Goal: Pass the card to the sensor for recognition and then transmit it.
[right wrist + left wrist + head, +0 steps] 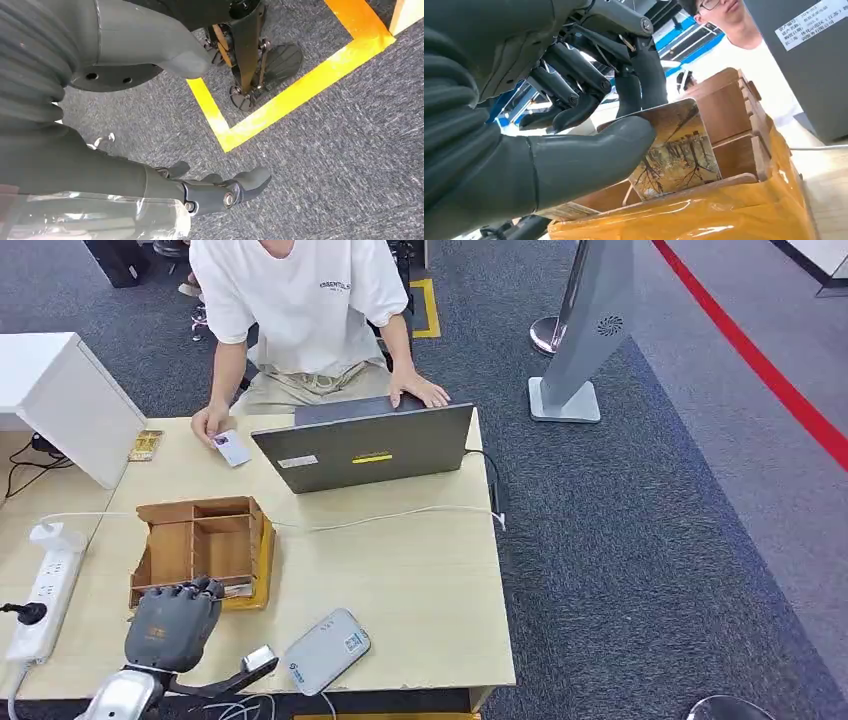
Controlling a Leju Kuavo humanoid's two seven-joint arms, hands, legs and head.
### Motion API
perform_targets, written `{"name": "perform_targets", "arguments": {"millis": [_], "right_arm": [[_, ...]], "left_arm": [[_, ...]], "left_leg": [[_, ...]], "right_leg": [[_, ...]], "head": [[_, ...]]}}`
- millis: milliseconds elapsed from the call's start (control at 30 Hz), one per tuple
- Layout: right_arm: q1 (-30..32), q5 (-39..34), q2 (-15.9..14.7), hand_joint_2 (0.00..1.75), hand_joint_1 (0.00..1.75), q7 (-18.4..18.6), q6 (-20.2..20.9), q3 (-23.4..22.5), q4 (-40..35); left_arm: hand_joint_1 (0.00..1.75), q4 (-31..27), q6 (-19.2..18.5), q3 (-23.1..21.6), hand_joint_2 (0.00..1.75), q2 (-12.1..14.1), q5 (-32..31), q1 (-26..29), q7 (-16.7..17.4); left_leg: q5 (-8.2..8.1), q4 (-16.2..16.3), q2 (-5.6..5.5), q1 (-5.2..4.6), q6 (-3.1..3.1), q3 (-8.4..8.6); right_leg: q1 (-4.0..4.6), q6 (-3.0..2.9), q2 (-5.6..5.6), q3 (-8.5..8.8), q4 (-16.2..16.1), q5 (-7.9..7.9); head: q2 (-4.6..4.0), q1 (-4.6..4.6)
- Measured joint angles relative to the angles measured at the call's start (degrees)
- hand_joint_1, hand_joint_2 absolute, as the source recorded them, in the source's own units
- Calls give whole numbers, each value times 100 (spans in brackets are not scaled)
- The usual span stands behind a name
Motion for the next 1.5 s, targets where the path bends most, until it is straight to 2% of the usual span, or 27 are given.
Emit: {"name": "perform_targets", "arguments": {"millis": [400, 567, 733, 833, 933, 1100, 1267, 1367, 1433, 1500], "right_arm": [[1, -15, -2, 175, 0, -11, 0, -2, 0], [4, -116, -2, 175, 0, -35, -9, -50, 0], [5, -247, -9, 175, 0, -98, -9, -181, 0], [4, -271, -17, 175, 0, -116, -9, -258, 0], [2, -275, -17, 175, 0, -129, -9, -293, 0], [3, -284, -17, 175, 0, -136, -9, -328, 0], [3, -286, -17, 175, 0, -135, -9, -334, 0], [4, -241, -17, 175, 0, -111, -9, -337, 0], [2, -172, -17, 175, 0, -100, 7, -337, 0], [1, -11, -18, 175, 0, -81, 28, -317, 0]], "left_arm": [[175, -56, 22, 0, 175, -31, -55, 4, -4], [175, -593, 26, -48, 175, -6, -164, 40, -177], [175, -1376, -211, -493, 175, 260, -46, -29, -269], [175, -1748, -297, -804, 175, 526, 135, -322, -271], [175, -2070, -540, -1006, 175, 743, 394, -823, -306], [175, -2325, -612, -1143, 175, 916, 459, -1191, -321], [175, -2407, -612, -1250, 175, 999, 548, -1411, -321], [175, -2439, -754, -1296, 175, 1005, 729, -1683, -319], [175, -2426, -892, -1322, 175, 953, 950, -2041, -232], [175, -2262, -957, -1322, 175, 776, 1065, -2582, -78]], "left_leg": [[0, 0, 0, 0, 0, 0], [0, 0, 0, 0, 0, 0], [0, 0, 0, 0, 0, 0], [3, 1, -6, 0, 3, 0], [7, 0, -12, 1, 2, -1], [9, 1, -10, 1, 0, 1], [8, 1, -12, 0, 0, -1], [9, 1, -12, 0, 1, -1], [11, 3, -17, 0, 3, -2], [20, 4, -35, 0, 3, -4]], "right_leg": [[0, 0, 0, 0, 0, 0], [0, 0, 0, -1, 0, 0], [0, 0, 0, -3, -1, 0], [0, 0, -8, -4, -1, 0], [1, -2, -16, 2, 2, 2], [1, -5, -13, 1, 3, 5], [1, -4, -14, 0, 2, 3], [1, -4, -16, -2, 1, 4], [1, -3, -19, -3, 0, 6], [1, -2, -36, 2, 0, 7]], "head": [[0, -2], [0, 0], [0, -2], [0, -2], [0, -2], [0, -2], [0, 0], [0, -2], [0, -2], [0, 0]]}}
